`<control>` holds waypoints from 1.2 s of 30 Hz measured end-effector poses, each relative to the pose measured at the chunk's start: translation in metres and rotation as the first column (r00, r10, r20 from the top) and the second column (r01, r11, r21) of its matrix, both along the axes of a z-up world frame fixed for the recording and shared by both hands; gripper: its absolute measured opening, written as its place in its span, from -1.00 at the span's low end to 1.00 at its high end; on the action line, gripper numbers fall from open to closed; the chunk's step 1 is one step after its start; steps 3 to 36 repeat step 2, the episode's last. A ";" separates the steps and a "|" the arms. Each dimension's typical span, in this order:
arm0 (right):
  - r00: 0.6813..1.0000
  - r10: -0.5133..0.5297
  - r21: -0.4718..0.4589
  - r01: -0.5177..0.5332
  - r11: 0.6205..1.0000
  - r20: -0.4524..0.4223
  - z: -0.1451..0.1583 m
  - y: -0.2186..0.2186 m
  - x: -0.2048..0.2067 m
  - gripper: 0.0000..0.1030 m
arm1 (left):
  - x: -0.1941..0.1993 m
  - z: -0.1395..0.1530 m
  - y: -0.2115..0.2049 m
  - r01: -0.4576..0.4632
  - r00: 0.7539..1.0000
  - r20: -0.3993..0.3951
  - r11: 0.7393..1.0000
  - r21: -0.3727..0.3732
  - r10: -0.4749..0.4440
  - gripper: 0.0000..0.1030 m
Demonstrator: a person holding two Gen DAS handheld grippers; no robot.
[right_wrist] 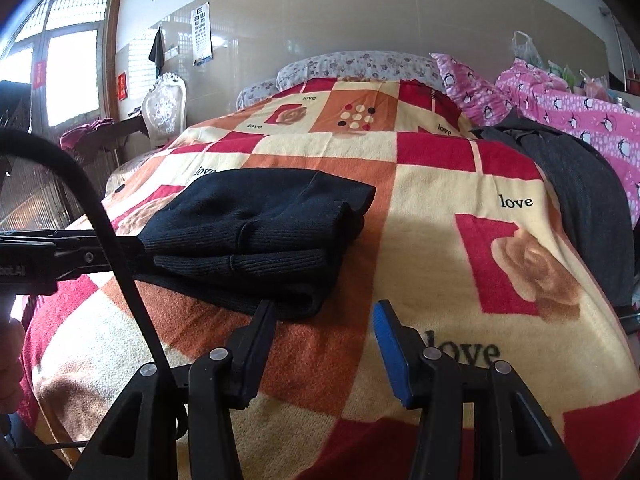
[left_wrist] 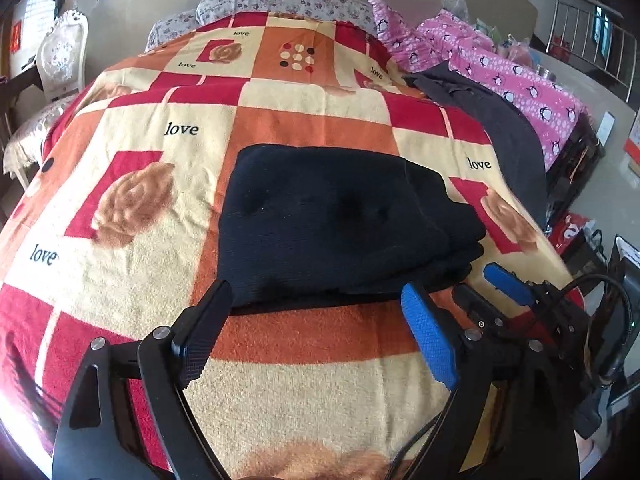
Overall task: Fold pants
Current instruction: 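Release the folded pants and withdraw both grippers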
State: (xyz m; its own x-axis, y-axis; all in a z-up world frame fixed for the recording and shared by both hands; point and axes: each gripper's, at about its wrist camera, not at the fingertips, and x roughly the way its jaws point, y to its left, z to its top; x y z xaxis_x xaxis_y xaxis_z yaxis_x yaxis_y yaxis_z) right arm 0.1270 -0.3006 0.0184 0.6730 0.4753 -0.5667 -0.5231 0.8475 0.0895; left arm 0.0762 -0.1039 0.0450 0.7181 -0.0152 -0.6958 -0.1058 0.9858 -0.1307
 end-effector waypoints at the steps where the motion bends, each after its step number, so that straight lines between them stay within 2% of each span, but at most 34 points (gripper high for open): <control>1: 1.000 0.001 0.002 -0.001 1.000 -0.002 0.000 0.000 0.001 -0.08 | -0.001 0.001 -0.004 0.000 1.000 0.006 1.000 0.024 0.000 0.69; 36: 1.000 0.002 0.003 -0.002 1.000 -0.004 0.000 -0.001 0.001 -0.08 | 0.000 0.001 -0.006 -0.002 1.000 0.006 0.999 0.037 0.001 0.69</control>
